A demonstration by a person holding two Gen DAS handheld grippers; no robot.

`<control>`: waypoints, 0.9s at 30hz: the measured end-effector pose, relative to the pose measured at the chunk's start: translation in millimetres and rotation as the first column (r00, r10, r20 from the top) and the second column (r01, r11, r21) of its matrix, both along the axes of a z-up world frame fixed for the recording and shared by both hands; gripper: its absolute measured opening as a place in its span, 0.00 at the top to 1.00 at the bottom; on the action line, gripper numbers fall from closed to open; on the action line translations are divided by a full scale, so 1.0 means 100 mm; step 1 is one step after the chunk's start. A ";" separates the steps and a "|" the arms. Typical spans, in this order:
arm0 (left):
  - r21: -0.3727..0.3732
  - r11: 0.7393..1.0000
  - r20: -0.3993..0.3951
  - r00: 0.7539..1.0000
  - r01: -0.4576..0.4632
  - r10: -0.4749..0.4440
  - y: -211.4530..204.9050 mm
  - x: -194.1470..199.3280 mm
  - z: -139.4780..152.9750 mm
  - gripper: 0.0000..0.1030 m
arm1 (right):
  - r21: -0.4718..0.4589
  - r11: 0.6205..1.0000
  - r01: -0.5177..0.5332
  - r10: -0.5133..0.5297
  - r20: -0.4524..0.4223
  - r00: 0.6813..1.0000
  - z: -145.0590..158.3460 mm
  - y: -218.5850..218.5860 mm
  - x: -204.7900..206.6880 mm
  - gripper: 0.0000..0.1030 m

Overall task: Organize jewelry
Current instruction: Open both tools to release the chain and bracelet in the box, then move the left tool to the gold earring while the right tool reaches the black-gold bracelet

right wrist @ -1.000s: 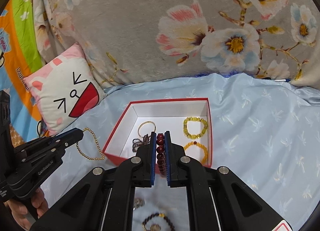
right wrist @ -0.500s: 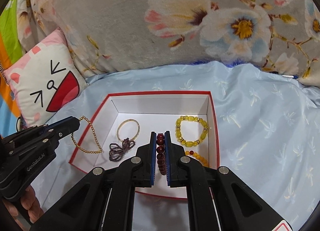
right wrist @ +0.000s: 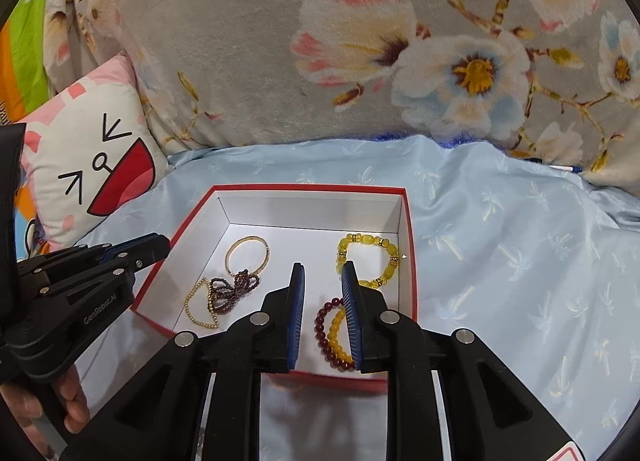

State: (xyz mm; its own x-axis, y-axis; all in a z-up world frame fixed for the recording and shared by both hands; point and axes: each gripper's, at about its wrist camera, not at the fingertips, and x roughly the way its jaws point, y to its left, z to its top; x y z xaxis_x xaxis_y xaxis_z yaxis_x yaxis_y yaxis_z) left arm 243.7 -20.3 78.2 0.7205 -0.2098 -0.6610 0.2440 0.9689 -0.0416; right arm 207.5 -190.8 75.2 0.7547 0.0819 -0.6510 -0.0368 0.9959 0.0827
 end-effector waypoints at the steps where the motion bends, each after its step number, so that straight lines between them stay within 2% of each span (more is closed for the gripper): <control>1: 0.002 1.000 0.005 1.000 0.001 -0.001 0.00 -0.03 0.02 0.96 | 0.001 1.000 -0.002 0.002 0.007 1.000 0.03 0.00 -0.06 0.80; 10: 0.035 0.999 0.029 1.000 0.007 -0.008 0.06 -0.58 0.08 0.96 | 0.013 1.000 -0.016 0.016 0.025 1.000 0.12 0.02 -0.67 0.80; 15: 0.057 0.998 0.029 1.000 -0.005 0.003 0.09 -0.86 0.04 0.96 | -0.031 0.999 -0.015 0.016 0.009 1.000 0.04 0.10 -1.00 0.80; 23: 0.046 0.999 -0.007 1.000 -0.018 0.018 0.15 -1.16 -0.07 0.95 | -0.003 1.000 -0.026 0.026 -0.036 0.999 -0.15 0.15 -1.38 0.80; 25: 0.043 0.999 -0.022 0.999 -0.022 0.023 0.17 -1.23 -0.13 0.89 | 0.006 1.000 -0.026 0.027 -0.053 0.998 -0.22 0.15 -1.44 0.80; 26: 0.042 0.999 -0.028 0.999 -0.025 0.026 0.17 -1.25 -0.16 0.81 | 0.008 1.000 -0.025 0.025 -0.062 0.998 -0.26 0.15 -1.48 0.79; 27: 0.043 0.999 -0.035 0.999 -0.026 0.027 0.17 -1.29 -0.21 0.73 | 0.008 1.000 -0.022 0.023 -0.069 0.997 -0.29 0.15 -1.50 0.74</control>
State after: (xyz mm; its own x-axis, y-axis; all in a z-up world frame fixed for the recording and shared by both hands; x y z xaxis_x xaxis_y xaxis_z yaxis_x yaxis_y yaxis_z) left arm 115.1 -2.9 57.7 0.7014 -0.1624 -0.6940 0.2176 0.9760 -0.0085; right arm 57.3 -175.8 45.9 0.7055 0.1034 -0.7011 -0.0530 0.9942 0.0933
